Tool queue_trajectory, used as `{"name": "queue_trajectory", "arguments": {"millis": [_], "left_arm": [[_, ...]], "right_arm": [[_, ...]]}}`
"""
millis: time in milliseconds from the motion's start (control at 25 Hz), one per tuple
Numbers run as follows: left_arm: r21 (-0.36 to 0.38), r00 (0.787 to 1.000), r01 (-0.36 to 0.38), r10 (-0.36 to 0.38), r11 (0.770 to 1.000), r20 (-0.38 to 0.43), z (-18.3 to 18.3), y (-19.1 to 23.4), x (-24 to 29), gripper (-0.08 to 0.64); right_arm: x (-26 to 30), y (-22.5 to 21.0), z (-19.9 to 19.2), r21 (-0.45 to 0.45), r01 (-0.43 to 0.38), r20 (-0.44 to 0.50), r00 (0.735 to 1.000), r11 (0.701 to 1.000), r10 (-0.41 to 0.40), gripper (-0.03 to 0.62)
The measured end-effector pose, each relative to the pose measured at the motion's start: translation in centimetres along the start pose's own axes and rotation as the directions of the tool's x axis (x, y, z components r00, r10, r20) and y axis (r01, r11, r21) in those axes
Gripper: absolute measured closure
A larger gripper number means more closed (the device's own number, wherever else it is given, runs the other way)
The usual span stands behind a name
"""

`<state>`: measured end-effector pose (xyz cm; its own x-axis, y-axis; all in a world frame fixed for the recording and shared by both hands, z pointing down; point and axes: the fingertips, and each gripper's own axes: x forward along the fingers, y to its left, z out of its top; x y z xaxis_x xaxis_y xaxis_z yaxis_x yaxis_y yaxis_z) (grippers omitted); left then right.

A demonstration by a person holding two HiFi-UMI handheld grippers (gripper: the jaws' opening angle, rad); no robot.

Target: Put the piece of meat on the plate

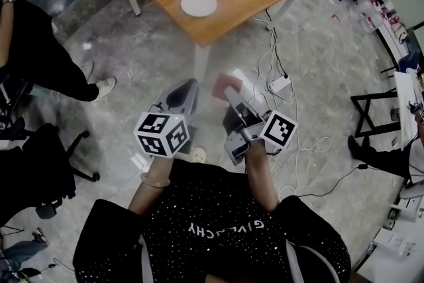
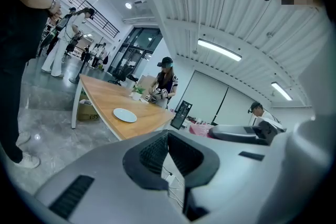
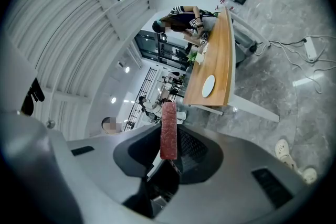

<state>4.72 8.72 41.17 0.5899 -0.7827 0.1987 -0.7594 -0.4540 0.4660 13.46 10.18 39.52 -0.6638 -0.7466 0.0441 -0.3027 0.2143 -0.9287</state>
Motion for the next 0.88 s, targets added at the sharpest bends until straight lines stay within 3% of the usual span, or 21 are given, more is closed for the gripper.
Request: {"name": "queue_trajectory", "arguments": {"millis": [320, 720, 880], "left_arm": [[0.005, 1.000, 0.014, -0.014, 1.000, -0.010, 4.1, 4.5, 6.3, 0.551], [0.003, 0.997, 0.046, -0.045, 0.999, -0.058, 11.9, 11.0, 14.6, 0.550], [-0.011, 0.996, 0.054, -0.054, 0.998, -0.067, 11.7, 12.4, 16.3, 0.551]], "right_arm": [[6.8, -1.5, 4.9, -0.001, 0.016, 0.014, 1.000, 1.000, -0.016, 0.492], [17.3, -1.8, 11.8, 0.023, 0.062, 0.052, 0.997, 0.998, -0.063, 0.492], [18.6, -3.3, 12.7, 0.023, 0.083, 0.056, 0.995, 0.996, -0.084, 0.492]]}}
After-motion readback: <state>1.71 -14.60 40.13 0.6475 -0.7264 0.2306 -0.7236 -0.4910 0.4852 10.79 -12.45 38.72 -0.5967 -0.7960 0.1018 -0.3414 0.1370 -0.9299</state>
